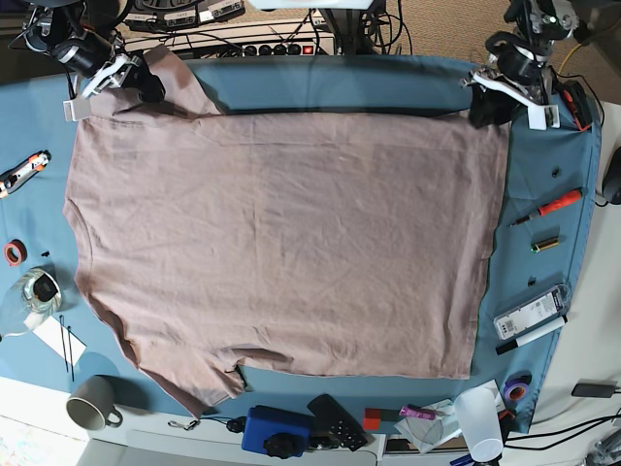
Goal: Fold the T-shirt properly
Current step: 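Move the left gripper to the other shoulder corner and grasp it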
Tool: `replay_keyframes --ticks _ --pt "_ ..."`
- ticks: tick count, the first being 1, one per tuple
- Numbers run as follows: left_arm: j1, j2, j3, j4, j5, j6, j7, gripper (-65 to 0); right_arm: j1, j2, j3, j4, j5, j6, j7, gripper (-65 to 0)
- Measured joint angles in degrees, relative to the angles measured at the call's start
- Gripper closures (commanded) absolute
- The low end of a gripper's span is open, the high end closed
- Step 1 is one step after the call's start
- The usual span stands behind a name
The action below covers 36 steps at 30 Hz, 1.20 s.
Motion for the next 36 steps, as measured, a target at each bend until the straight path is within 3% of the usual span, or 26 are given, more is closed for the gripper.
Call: replay_keyframes --ticks 4,7,9,12,14,20,22,27,29,31,36 --pt "-2.45 -0.11 -0.13 -3.87 -4.63 -0.90 0.92 -26.0 0.00 -0.02 0.00 0.00 0.02 0.02 0.00 -29.1" --pt "-2.58 -0.13 -0.20 -4.52 -6.08 -0.87 0.79 -20.7 0.00 -0.02 0.00 0.00 0.02 0.02 0.00 -28.9" --pt "-2.60 -0.13 -0.20 -4.66 -6.03 -0.81 1.05 -12.9 0.00 0.00 0.00 0.00 0.04 -0.09 -0.02 -23.3" --pt "-2.58 -0.09 -0.17 -4.81 -5.97 -0.74 1.92 -0.2 -0.11 -0.04 -0.02 -0.11 0.22 -0.26 -1.68 -8.3" --pt "-2.58 -0.09 -0.17 -4.90 -5.84 -0.76 2.05 0.0 -0.15 -0.04 -0.02 -0.26 0.00 -0.39 -1.73 -5.1" --pt "-2.38 -0.07 -0.07 -4.15 -5.07 -0.76 1.16 0.0 -0.15 -0.02 -0.02 -0.26 -0.02 -0.37 -1.86 -5.1" --pt "-2.29 0.17 0.04 -2.60 -3.98 -0.31 1.95 -4.7 -0.15 -0.04 -0.02 -0.26 0.00 -0.37 -1.88 -5.1" --pt "-1.60 0.50 -2.93 5.22 -0.76 0.39 5.95 -28.4 -0.15 -0.04 -0.02 -0.26 0.00 -0.37 -1.95 -5.1" --pt "-1.38 0.44 -4.72 8.81 0.68 0.46 5.53 -34.4 -0.15 -0.04 -0.02 -0.26 0.00 -0.37 -1.95 -5.1" --pt "-0.90 0.39 -6.47 11.15 1.09 0.48 5.38 -35.2 -0.15 -0.04 -0.02 -0.26 0.00 -0.37 -1.97 -5.1" --pt "-0.68 0.07 -7.69 8.94 4.92 8.17 5.49 -35.3 -0.13 -0.02 -0.02 -0.26 0.00 -0.37 -2.08 -5.1"
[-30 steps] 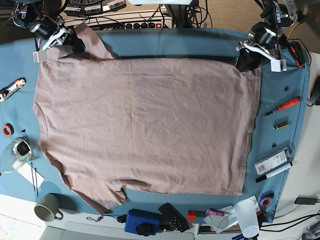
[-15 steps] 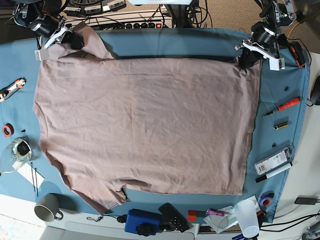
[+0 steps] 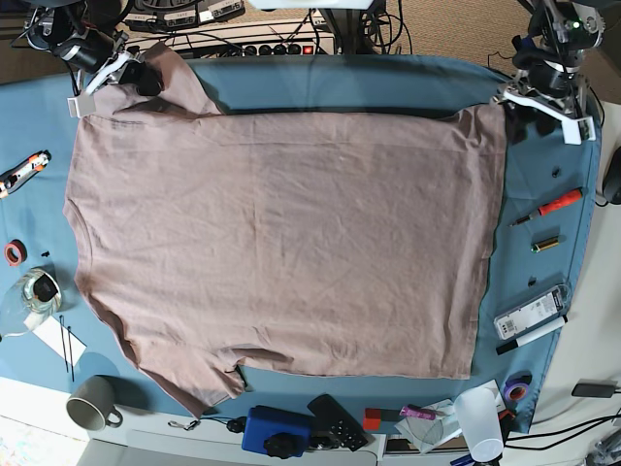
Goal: Fold the T-shirt properly
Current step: 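Move the left gripper to the other shoulder corner and grasp it, then lift both shoulder corners and drag the shirt toward the robot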
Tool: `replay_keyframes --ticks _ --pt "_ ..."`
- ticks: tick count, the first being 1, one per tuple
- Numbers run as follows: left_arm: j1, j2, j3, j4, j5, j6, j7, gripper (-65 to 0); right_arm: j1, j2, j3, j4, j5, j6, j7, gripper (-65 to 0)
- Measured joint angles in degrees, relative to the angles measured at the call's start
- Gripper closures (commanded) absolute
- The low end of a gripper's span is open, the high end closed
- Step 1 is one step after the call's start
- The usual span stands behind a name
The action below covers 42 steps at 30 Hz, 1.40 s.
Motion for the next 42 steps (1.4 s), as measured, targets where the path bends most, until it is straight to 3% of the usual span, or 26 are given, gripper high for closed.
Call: replay_keyframes --ticks 9,12,15,21,25,29,31,39,42 --pt "-3.54 0.04 0.04 -7.93 -3.28 -2.40 0.74 -35.2 -0.02 -0.02 0.00 0.00 0.00 0.00 -0.07 -5.1" --pt "-5.40 -0.04 -0.28 -10.08 -5.22 -2.34 3.74 -35.2 -0.02 -0.02 0.00 0.00 0.00 0.00 -0.04 -5.1" --pt "-6.29 -0.35 -0.68 -13.44 -12.17 -5.14 4.17 -35.2 -0.04 0.00 0.00 0.00 0.22 0.04 -0.07 -5.1" --pt "-6.49 -0.46 -0.35 -13.40 -20.55 -7.02 14.82 -34.4 -0.02 -0.02 -0.11 0.00 0.20 0.04 -0.33 -5.1" --pt "-6.49 -0.35 -0.35 -13.35 -20.41 -7.06 15.47 -26.5 -0.02 -0.02 -0.11 0.00 0.20 0.02 -0.24 -5.1" --pt "-6.45 -0.31 -0.28 -13.68 -19.80 -6.78 16.74 -7.7 -0.02 -0.02 -0.11 0.00 0.20 0.04 -0.24 -5.0" --pt "-6.36 -0.31 -0.24 -13.79 -19.43 -6.56 16.41 0.0 -0.02 -0.02 -0.11 0.00 0.13 0.02 -0.04 -1.3" --pt "-6.14 -0.13 0.00 -13.92 -19.08 -6.54 13.94 0.0 0.17 -0.11 -0.11 0.00 -0.24 0.02 0.90 0.0" --pt "-6.14 -0.13 -0.44 -12.90 -18.84 -6.45 16.83 0.0 0.17 -0.15 -0.04 0.00 -0.22 0.02 0.85 0.0"
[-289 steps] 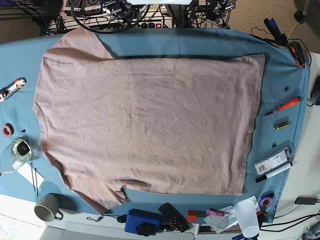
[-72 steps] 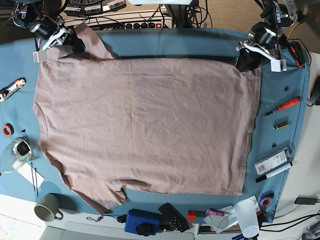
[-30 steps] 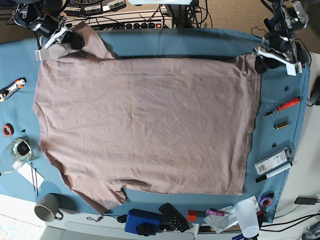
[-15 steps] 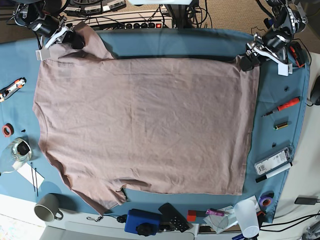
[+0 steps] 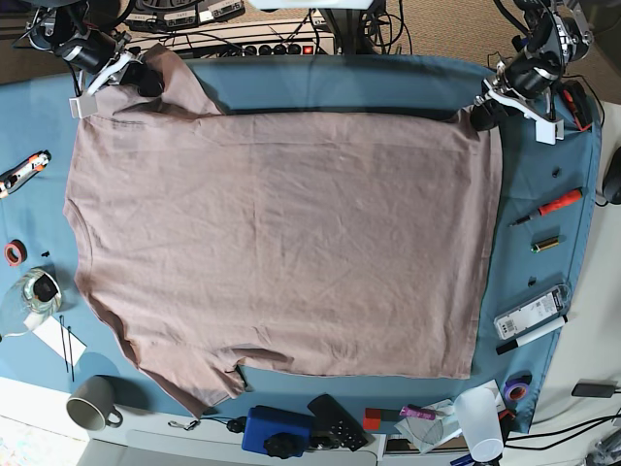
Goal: Fold the T-shirt properly
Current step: 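Lift both shoulder corners and drag the shirt toward the robot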
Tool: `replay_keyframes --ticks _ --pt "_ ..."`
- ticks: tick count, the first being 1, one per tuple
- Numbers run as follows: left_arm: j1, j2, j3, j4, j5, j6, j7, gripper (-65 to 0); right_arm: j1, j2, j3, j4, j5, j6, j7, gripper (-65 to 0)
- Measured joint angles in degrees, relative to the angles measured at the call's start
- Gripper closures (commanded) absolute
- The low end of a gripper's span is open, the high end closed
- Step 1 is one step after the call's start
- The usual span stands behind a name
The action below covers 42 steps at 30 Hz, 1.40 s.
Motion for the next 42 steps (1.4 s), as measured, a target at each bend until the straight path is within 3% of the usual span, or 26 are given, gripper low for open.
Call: replay_keyframes --ticks 3,6,11,23,30,42 --pt "0.37 0.22 -1.27 1.44 0.46 0.00 2.40 0.0 -0.13 -0.50 2.25 0.02 2.49 1.73 -2.64 0.0" --pt "1.18 0.33 -3.63 2.97 1.22 0.20 3.43 0.0 -1.36 -1.44 7.39 2.14 3.21 1.25 -5.84 0.0" --pt "3.52 0.31 -7.82 5.44 1.81 0.48 4.46 0.0 -3.32 -1.14 13.09 7.28 4.59 1.51 -6.01 0.0" --pt "11.80 0.33 -12.87 8.35 -1.79 0.46 6.19 0.0 -14.21 -1.27 14.29 12.33 10.64 1.51 -9.09 0.0" --pt "12.66 0.31 -15.30 8.63 -6.95 0.46 6.80 0.0 -12.09 -1.22 14.56 12.33 10.58 1.51 -9.03 0.0" --pt "11.34 0.22 -15.26 8.63 -6.40 0.46 5.05 0.0 -3.98 -1.27 14.58 12.33 3.85 1.70 -7.65 0.0"
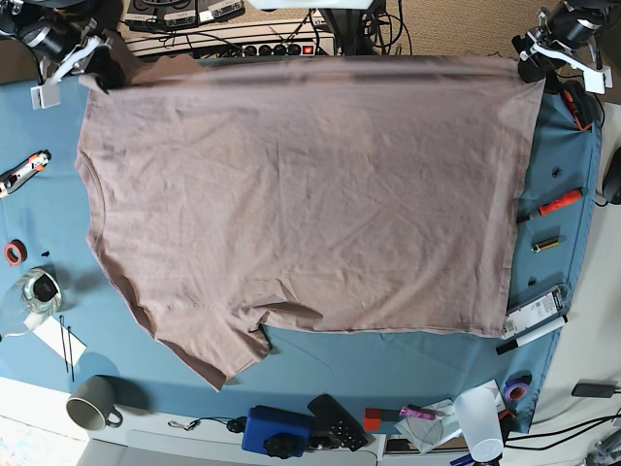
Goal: Fold the T-shirt properly
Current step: 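Lift both shoulder corners and drag the shirt toward the robot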
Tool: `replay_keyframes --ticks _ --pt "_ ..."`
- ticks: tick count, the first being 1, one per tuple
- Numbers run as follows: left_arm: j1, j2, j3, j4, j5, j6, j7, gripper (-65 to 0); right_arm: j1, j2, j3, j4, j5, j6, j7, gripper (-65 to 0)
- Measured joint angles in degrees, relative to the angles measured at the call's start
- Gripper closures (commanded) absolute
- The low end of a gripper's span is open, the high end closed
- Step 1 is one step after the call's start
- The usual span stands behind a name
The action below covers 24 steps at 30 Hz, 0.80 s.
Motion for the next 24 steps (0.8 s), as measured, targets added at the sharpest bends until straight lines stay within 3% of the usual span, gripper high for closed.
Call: replay_keyframes --ticks 7,12,15,17,21,24 --pt "-3.23 -5.57 0.74 0.02 4.44 -0.35 -1.62 0.0 3.89 1.29 -0.70 -0.04 -4.83 0.20 1.81 0.0" --pt "-4.55 -9.88 6.08 0.09 10.05 0.28 -4.68 0.0 7.23 2.71 -4.72 -0.07 -10.80 -1.92 3.32 0.0" --pt "-5.88 -10.32 11.06 0.09 13.27 0.83 -6.75 0.0 9.42 2.84 -7.61 -0.09 -15.10 -3.28 5.31 0.0" --pt "-7.58 -10.21 12.92 0.07 15.91 2.95 -7.17 0.0 10.80 2.84 -8.76 -0.11 -17.05 -4.15 6.80 0.0" --pt "-12.17 -10.32 13.16 0.04 20.37 4.07 -8.20 0.0 14.08 2.80 -9.46 -0.15 -20.85 -4.13 7.69 0.0" --pt "-13.77 -10.75 13.22 0.02 20.31 4.09 -8.26 0.0 16.28 2.84 -9.46 -0.15 -22.18 -4.26 8.92 0.0"
